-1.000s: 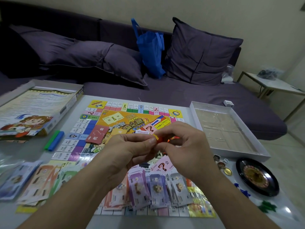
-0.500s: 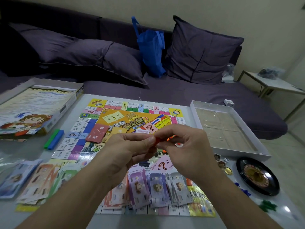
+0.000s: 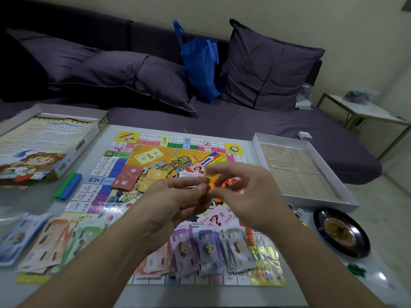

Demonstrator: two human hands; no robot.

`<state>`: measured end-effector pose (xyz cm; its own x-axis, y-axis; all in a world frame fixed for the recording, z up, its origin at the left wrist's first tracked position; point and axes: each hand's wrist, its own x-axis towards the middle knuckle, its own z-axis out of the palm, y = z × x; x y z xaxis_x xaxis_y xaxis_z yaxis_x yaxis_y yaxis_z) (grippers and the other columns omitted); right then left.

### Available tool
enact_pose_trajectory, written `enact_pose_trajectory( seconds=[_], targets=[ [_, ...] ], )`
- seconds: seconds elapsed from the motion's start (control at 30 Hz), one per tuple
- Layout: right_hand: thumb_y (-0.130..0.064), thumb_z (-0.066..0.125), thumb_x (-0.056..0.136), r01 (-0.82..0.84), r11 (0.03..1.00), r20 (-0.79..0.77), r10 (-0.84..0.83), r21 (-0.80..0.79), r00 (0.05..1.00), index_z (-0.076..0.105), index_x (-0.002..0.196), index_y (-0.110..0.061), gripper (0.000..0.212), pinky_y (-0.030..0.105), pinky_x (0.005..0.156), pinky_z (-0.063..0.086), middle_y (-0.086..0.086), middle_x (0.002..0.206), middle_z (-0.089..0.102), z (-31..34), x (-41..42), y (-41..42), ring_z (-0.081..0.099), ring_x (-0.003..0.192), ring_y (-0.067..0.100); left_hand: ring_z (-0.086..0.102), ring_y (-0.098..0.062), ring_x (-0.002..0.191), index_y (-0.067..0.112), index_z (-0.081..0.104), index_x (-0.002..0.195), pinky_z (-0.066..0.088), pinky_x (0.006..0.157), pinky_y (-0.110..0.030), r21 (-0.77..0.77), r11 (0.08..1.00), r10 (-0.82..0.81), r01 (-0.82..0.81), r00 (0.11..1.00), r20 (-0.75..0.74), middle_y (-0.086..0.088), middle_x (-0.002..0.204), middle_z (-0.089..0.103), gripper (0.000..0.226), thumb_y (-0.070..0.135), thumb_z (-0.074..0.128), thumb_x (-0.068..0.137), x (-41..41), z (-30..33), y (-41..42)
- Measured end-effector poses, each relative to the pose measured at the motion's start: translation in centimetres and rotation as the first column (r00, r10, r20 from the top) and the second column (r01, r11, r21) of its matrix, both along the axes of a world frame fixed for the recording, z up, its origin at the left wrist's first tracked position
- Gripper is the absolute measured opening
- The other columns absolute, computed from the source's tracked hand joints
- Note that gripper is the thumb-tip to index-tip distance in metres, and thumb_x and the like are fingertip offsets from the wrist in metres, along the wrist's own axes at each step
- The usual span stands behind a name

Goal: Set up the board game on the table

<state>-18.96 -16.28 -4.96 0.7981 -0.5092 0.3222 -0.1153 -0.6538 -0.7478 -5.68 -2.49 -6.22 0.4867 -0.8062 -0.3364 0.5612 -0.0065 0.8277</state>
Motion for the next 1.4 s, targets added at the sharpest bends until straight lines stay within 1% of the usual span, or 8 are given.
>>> enact_pose_trajectory(
  seconds=[0.1,0.2,0.33,0.47,0.8,1.0,1.23,1.4],
  targets=[
    [-0.007,0.073,0.095,0.3,0.942,-0.039,-0.309,-0.147,0.95,0.073,0.116,-0.034,0.035,0.015,0.067,0.056,-0.017,0.107,0.072,-0.2,-0.8,-3.2,0.068,0.091,0.002,0.072,-0.022,0.075,-0.003,0.079,0.106,0.063,0.068,-0.027,0.008,0.999,0.038,-0.038,0.998,-0.04,-0.018,0.085,0.072,0.019,-0.004,0.062,0.096,0.2,-0.5,-0.4],
    [0.002,0.067,0.091,0.463,0.825,-0.253,-0.547,-0.323,0.798,0.069,0.125,-0.022,0.042,0.028,0.082,0.055,-0.004,0.117,0.071,-1.6,-1.4,-5.9,0.065,0.1,0.012,0.071,-0.019,0.072,-0.004,0.078,0.105,0.062,0.066,-0.025,0.02,0.998,0.067,-0.065,0.995,-0.074,-0.015,0.084,0.071,0.019,-0.001,0.061,0.098,0.9,-0.9,-0.4],
    [-0.003,0.066,0.091,0.352,0.866,-0.476,-0.491,-0.355,0.73,0.07,0.125,-0.019,0.038,0.038,0.087,0.06,0.003,0.118,0.072,-3.5,-0.1,-6.6,0.066,0.099,0.02,0.071,-0.019,0.072,-0.007,0.074,0.111,0.062,0.066,-0.024,-0.009,0.996,0.082,-0.084,0.991,-0.105,-0.015,0.084,0.072,0.021,0.001,0.069,0.091,1.2,-1.0,-0.4],
    [-0.023,0.068,0.096,0.269,0.876,-0.574,-0.468,-0.4,0.671,0.066,0.094,-0.017,0.007,0.033,0.068,0.057,0.003,0.097,0.065,-5.3,2.5,-6.0,0.063,0.079,0.016,0.072,-0.021,0.075,-0.006,0.074,0.111,0.062,0.067,-0.025,-0.01,0.996,0.083,-0.084,0.991,-0.103,-0.016,0.085,0.072,0.023,0.0,0.071,0.09,1.4,-1.2,-0.1],
    [-0.001,0.062,0.093,0.335,0.822,-0.492,-0.551,-0.461,0.674,0.067,0.101,-0.014,0.016,0.03,0.067,0.048,0.008,0.104,0.068,-7.5,3.6,-6.1,0.058,0.084,0.021,0.072,-0.021,0.074,-0.007,0.076,0.107,0.064,0.069,-0.027,-0.036,0.997,0.062,-0.066,0.993,-0.101,-0.017,0.084,0.071,0.019,-0.003,0.07,0.089,2.2,-1.2,0.3],
    [-0.015,0.064,0.099,0.335,0.816,-0.505,-0.56,-0.47,0.657,0.065,0.097,-0.019,0.005,0.039,0.072,0.061,0.002,0.096,0.068,-7.5,3.7,-5.8,0.063,0.081,0.019,0.074,-0.027,0.083,-0.005,0.079,0.103,0.063,0.071,-0.025,-0.032,0.997,0.064,-0.067,0.995,-0.074,-0.025,0.098,0.075,0.019,-0.011,0.065,0.091,2.4,-0.9,0.6],
    [-0.012,0.068,0.1,0.207,0.968,-0.193,-0.177,0.146,0.965,0.07,0.093,-0.024,0.014,0.033,0.063,0.06,-0.004,0.086,0.072,-2.7,3.9,-2.1,0.072,0.077,0.015,0.077,-0.032,0.087,-0.007,0.076,0.106,0.065,0.073,-0.031,-0.026,0.992,0.121,-0.122,0.992,-0.034,-0.029,0.101,0.076,0.02,-0.011,0.068,0.088,2.6,-0.5,0.7],
    [-0.002,0.071,0.096,-0.027,0.967,0.071,0.01,0.254,0.997,0.072,0.094,-0.018,0.016,0.03,0.061,0.058,0.002,0.083,0.073,-1.0,2.6,0.5,0.072,0.078,0.02,0.078,-0.031,0.093,-0.002,0.078,0.106,0.065,0.074,-0.031,-0.013,0.996,0.083,-0.083,0.996,0.037,-0.024,0.102,0.078,0.028,0.003,0.078,0.078,2.1,-0.4,0.9]
  ],
)
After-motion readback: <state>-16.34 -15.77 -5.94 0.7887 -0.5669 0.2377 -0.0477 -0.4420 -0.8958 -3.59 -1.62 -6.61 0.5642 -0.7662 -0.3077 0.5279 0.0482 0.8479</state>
